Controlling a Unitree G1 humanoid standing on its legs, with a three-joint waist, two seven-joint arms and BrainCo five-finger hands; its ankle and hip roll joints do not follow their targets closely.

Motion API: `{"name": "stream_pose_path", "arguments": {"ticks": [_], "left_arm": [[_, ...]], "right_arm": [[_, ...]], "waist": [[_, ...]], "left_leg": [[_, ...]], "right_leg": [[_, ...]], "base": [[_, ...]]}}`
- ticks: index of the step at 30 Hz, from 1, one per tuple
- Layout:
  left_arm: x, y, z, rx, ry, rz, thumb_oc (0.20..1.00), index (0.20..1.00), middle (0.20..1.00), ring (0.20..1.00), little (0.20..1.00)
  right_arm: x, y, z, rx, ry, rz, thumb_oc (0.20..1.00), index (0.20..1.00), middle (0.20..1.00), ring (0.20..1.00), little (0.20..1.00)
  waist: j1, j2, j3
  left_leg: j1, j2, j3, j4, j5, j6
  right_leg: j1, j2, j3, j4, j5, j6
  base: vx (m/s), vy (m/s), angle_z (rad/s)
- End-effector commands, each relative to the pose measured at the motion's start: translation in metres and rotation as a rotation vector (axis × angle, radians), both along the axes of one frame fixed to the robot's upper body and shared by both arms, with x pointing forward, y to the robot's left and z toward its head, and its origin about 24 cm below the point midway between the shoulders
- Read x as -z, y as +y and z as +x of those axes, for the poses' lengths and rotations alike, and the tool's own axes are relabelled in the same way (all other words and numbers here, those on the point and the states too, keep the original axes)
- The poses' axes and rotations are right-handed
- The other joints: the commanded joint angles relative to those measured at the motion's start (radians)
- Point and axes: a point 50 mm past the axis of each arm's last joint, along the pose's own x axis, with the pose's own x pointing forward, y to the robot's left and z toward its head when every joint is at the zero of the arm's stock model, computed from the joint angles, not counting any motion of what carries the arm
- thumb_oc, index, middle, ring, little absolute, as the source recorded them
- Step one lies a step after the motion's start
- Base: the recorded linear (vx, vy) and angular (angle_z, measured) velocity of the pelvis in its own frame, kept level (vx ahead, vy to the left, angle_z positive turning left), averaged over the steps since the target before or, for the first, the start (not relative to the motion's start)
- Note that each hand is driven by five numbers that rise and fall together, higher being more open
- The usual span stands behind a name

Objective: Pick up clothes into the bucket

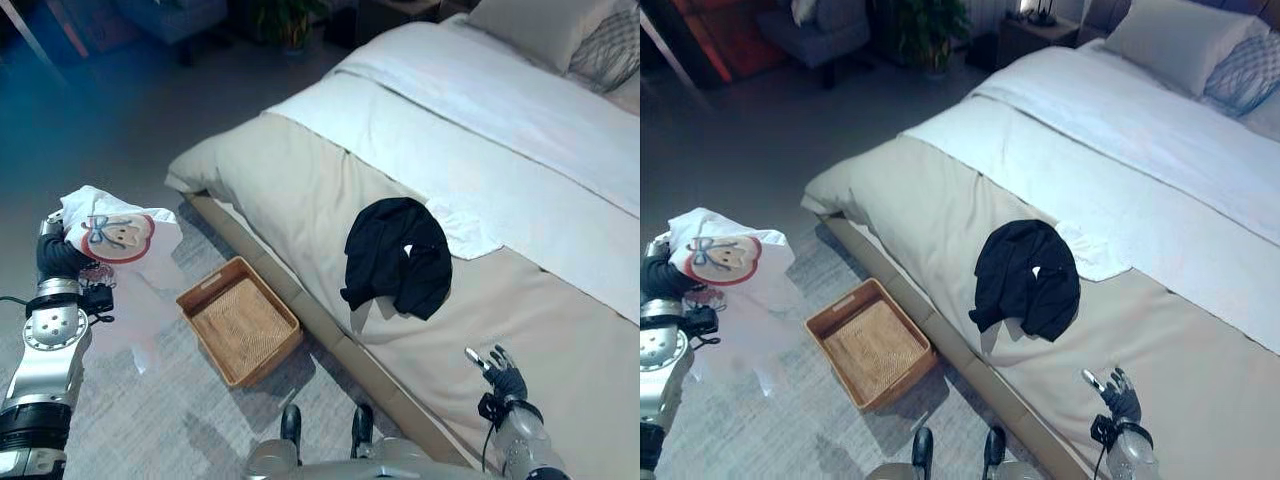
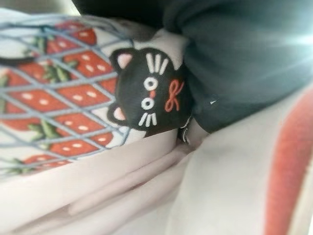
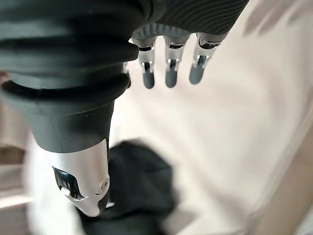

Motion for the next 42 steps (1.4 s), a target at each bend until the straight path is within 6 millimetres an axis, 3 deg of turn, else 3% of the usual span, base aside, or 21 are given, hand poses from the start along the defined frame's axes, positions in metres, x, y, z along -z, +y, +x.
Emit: {"name": "stream_pose_path", "arguments": {"ticks": [1,7,12,20,28,34,36,38,39,40,42], "left_arm": [[-0.053,-0.004,0.022,0.002,-0.245,0.071,0.2,0.2,0.2,0.2,0.2],[-0.052,-0.011,0.036,0.006,-0.243,0.046,0.2,0.2,0.2,0.2,0.2],[-0.055,-0.005,0.044,-0.054,-0.26,0.021,0.2,0.2,0.2,0.2,0.2],[-0.075,-0.007,0.053,-0.081,-0.345,0.005,0.2,0.2,0.2,0.2,0.2],[-0.096,-0.011,0.068,-0.098,-0.353,0.06,0.2,0.2,0.2,0.2,0.2],[-0.103,-0.015,0.078,-0.1,-0.348,0.063,0.2,0.2,0.2,0.2,0.2],[-0.111,-0.017,0.083,-0.106,-0.348,0.08,0.2,0.2,0.2,0.2,0.2],[-0.113,-0.017,0.087,-0.115,-0.339,0.077,0.2,0.2,0.2,0.2,0.2],[-0.115,-0.017,0.088,-0.118,-0.334,0.083,0.426,0.426,0.426,0.426,0.426],[-0.112,-0.017,0.092,-0.131,-0.302,0.085,1.0,1.0,1.0,1.0,1.0],[-0.111,-0.016,0.094,-0.143,-0.294,0.067,1.0,1.0,1.0,1.0,1.0]], "right_arm": [[-0.013,-0.005,0.028,-0.122,-0.007,-0.143,1.0,1.0,1.0,1.0,1.0],[-0.002,-0.009,0.016,-0.145,0.095,-0.18,1.0,1.0,1.0,1.0,1.0],[0.003,-0.005,0.011,-0.165,0.122,-0.189,1.0,1.0,1.0,1.0,1.0],[-0.002,0.004,0.025,-0.173,0.076,-0.198,1.0,1.0,1.0,1.0,1.0],[-0.029,0.013,0.064,-0.186,-0.099,-0.224,1.0,1.0,1.0,1.0,1.0],[-0.042,0.016,0.076,-0.175,-0.185,-0.217,1.0,1.0,1.0,1.0,1.0],[-0.05,0.018,0.082,-0.175,-0.234,-0.225,1.0,1.0,1.0,1.0,1.0],[-0.051,0.02,0.083,-0.167,-0.247,-0.219,1.0,1.0,1.0,1.0,1.0],[-0.053,0.02,0.085,-0.166,-0.258,-0.22,1.0,1.0,1.0,1.0,1.0],[-0.058,0.022,0.088,-0.161,-0.289,-0.214,1.0,1.0,1.0,1.0,1.0],[-0.064,0.025,0.093,-0.158,-0.327,-0.209,1.0,1.0,1.0,1.0,1.0]], "waist": [[-0.017,-0.023,0.036],[-0.029,-0.05,0.097],[-0.043,-0.075,0.141],[-0.052,-0.103,0.194],[-0.081,-0.145,0.275],[-0.103,-0.165,0.305],[-0.12,-0.177,0.315],[-0.123,-0.177,0.314],[-0.127,-0.179,0.314],[-0.138,-0.185,0.314],[-0.14,-0.186,0.314]], "left_leg": [[-0.06,-0.006,0.02,0.091,-0.063,0.002],[-0.151,-0.001,0.016,0.143,-0.062,0.001],[-0.226,0.008,0.026,0.18,-0.063,-0.002],[-0.307,0.017,0.039,0.237,-0.081,-0.003],[-0.49,0.024,0.042,0.345,-0.102,0.0],[-0.595,0.019,0.036,0.412,-0.122,0.003],[-0.683,0.019,0.034,0.468,-0.14,0.006],[-0.721,0.028,0.023,0.505,-0.192,0.002],[-0.745,0.028,0.02,0.521,-0.197,0.002],[-0.782,0.032,0.015,0.533,-0.202,0.003],[-0.805,0.034,0.01,0.539,-0.202,0.003]], "right_leg": [[-0.021,-0.09,-0.021,0.048,-0.005,0.103],[-0.099,-0.096,-0.009,0.065,0.014,0.103],[-0.16,-0.101,0.008,0.065,0.036,0.107],[-0.224,-0.1,0.029,0.06,0.054,0.113],[-0.361,-0.093,0.046,0.062,0.089,0.116],[-0.442,-0.091,0.048,0.072,0.102,0.118],[-0.51,-0.087,0.053,0.078,0.11,0.118],[-0.534,-0.069,0.059,0.074,0.096,0.125],[-0.55,-0.067,0.06,0.074,0.098,0.125],[-0.579,-0.063,0.061,0.068,0.104,0.124],[-0.599,-0.059,0.059,0.062,0.106,0.125]], "base": [[-0.09,0.044,0.01],[-0.05,0.032,0.01],[-0.03,0.024,-0.01],[-0.01,0.01,-0.09],[-0.05,0.012,-0.04],[-0.03,0.015,-0.01],[0.02,0.029,-0.12],[0.09,0.011,-0.13],[0.01,-0.004,-0.07],[0.01,-0.008,-0.04],[0.02,-0.009,-0.05]]}}
